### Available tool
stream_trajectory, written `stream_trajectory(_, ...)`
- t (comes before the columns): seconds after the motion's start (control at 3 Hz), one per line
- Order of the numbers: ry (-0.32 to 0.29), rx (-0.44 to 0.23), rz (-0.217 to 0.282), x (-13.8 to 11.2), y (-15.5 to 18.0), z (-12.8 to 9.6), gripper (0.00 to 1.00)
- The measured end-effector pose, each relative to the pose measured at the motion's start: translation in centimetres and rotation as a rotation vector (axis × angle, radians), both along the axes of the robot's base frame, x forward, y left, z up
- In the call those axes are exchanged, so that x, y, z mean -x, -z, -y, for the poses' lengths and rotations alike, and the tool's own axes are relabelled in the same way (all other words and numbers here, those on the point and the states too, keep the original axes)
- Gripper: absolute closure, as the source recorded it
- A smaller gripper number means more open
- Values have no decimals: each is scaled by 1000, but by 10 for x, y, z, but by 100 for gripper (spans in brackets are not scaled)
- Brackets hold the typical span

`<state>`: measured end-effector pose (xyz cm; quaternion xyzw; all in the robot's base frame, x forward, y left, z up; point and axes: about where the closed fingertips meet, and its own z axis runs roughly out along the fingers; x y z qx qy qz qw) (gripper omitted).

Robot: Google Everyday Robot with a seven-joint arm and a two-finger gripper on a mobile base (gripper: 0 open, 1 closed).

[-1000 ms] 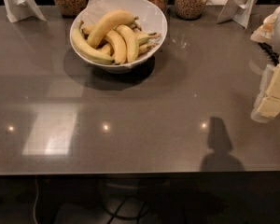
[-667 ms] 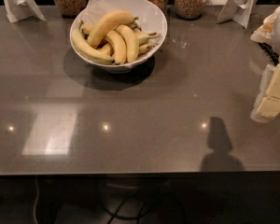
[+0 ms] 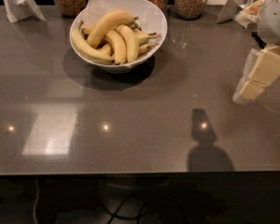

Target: Pick banana from white bowl

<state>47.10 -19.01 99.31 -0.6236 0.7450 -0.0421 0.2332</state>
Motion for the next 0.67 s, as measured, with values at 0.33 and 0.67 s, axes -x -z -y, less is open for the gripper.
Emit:
stream_trajectory(0.33, -97, -77, 92, -35, -11, -31, 0)
stream_trajectory(0.67, -229, -167, 173, -80, -26, -75, 0)
